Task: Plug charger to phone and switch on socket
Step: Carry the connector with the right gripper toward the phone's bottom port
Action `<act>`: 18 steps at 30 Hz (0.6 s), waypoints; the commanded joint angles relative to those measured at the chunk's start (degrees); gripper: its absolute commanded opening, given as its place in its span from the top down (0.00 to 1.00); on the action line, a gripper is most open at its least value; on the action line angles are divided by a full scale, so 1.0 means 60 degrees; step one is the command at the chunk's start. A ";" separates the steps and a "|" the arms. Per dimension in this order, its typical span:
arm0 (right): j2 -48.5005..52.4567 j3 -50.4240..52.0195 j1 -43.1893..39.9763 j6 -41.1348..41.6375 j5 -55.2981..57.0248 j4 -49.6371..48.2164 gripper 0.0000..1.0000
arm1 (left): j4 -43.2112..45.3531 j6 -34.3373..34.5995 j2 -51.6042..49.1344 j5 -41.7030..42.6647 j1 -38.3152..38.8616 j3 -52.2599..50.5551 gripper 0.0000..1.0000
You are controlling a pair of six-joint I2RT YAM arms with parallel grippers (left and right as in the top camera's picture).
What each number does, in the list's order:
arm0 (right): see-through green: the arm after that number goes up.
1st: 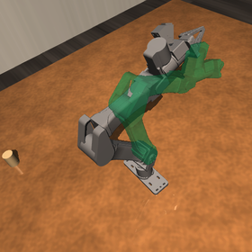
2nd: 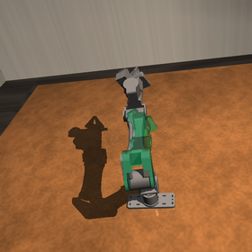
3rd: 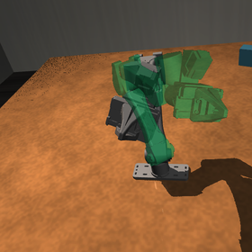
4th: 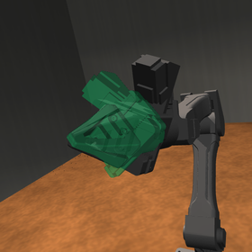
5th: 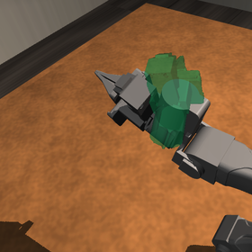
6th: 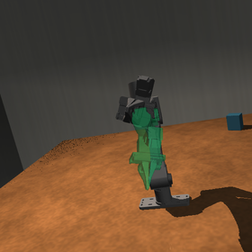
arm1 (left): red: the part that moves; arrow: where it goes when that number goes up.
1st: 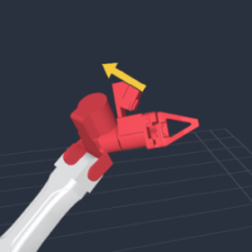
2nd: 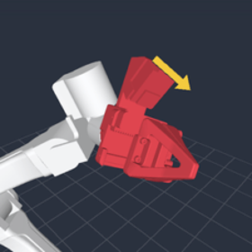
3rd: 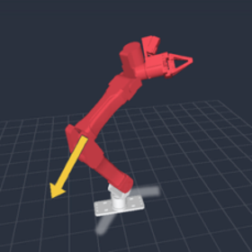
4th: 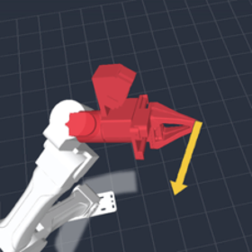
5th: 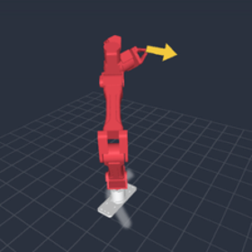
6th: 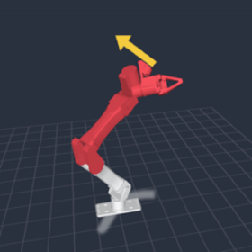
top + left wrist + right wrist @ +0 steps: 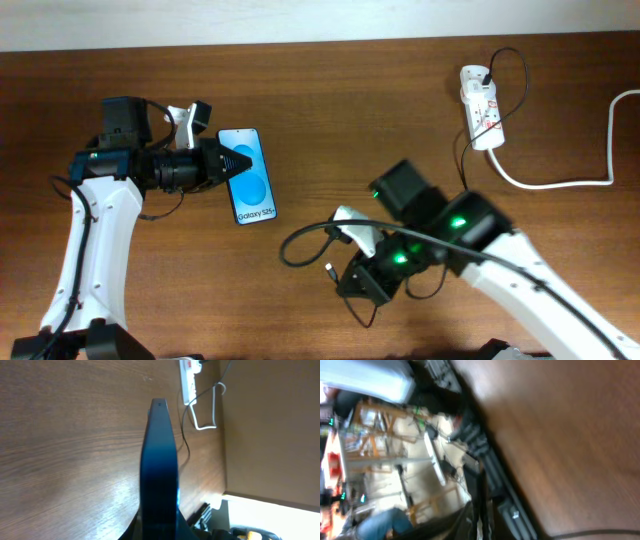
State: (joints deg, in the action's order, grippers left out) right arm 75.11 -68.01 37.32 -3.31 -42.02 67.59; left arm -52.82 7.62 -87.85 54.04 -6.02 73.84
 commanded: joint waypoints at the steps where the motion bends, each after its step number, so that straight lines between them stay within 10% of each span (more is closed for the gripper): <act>1: 0.0117 0.1596 0.0091 0.1716 -0.0601 -0.1712 0.96 | 0.0047 -0.0404 0.0113 0.1056 0.0022 0.0273 1.00; 10: 0.0375 0.1869 0.0091 0.1745 -0.2947 -0.4135 0.96 | 0.0178 -0.0335 0.0113 0.1934 0.0022 0.0273 1.00; 18: 0.0659 0.1872 0.0102 0.4397 -0.3013 -0.6776 0.96 | 0.1672 0.0685 0.0113 0.2823 0.0022 0.0273 1.00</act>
State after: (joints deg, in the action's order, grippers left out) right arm 77.97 -56.60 37.60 17.41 -58.04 29.43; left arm -45.54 6.90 -87.85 66.26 -5.96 73.84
